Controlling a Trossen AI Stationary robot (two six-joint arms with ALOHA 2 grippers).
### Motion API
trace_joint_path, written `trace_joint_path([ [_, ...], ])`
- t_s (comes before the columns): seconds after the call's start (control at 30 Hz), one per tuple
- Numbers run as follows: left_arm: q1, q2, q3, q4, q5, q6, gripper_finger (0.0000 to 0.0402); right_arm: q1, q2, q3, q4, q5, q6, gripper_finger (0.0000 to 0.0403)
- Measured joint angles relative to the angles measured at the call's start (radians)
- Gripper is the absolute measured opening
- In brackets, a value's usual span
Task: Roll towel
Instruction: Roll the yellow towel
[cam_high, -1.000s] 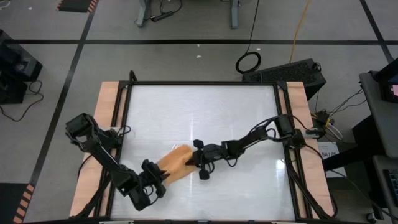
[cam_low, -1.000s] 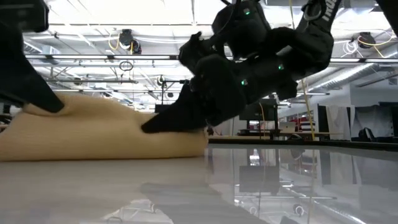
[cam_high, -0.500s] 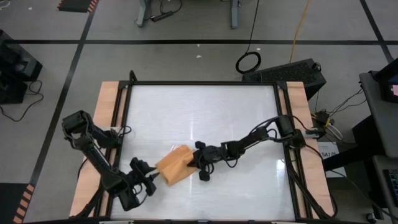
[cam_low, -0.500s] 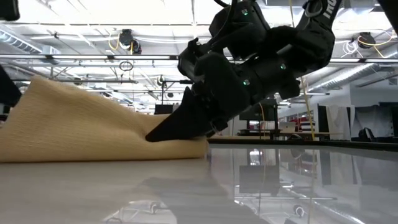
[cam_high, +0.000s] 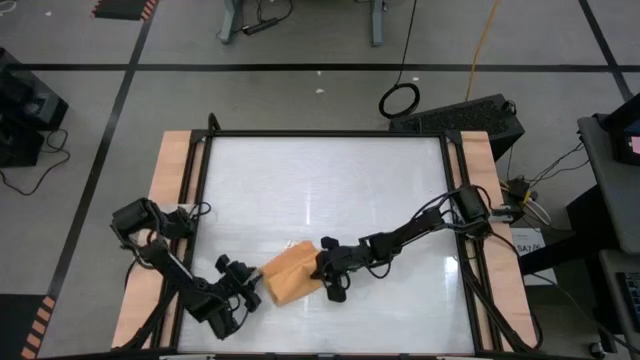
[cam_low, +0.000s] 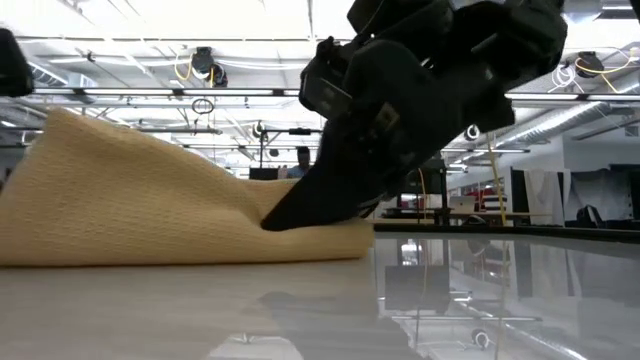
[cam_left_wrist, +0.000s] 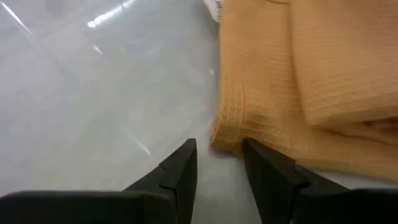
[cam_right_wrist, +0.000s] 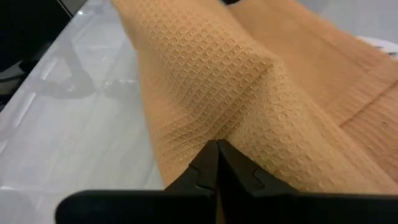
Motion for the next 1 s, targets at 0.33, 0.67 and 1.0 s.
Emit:
trace_joint_path([
  [0.33, 0.213, 0.011, 0.0, 0.131, -0.053, 0.469, 0.0136, 0.081, -0.018, 0.0, -0.066, 0.1, 0.139, 0.0],
  [0.67, 0.342, -0.078, 0.002, 0.146, 0.021, 0.897, 0.0136, 0.128, -0.093, -0.004, -0.191, 0.3, 0.178, 0.0],
  [1.0, 0.209, -0.358, 0.003, 0.193, 0.0, 0.903, 0.0136, 0.119, -0.216, -0.002, -0.283, 0.34, -0.006, 0.0039],
])
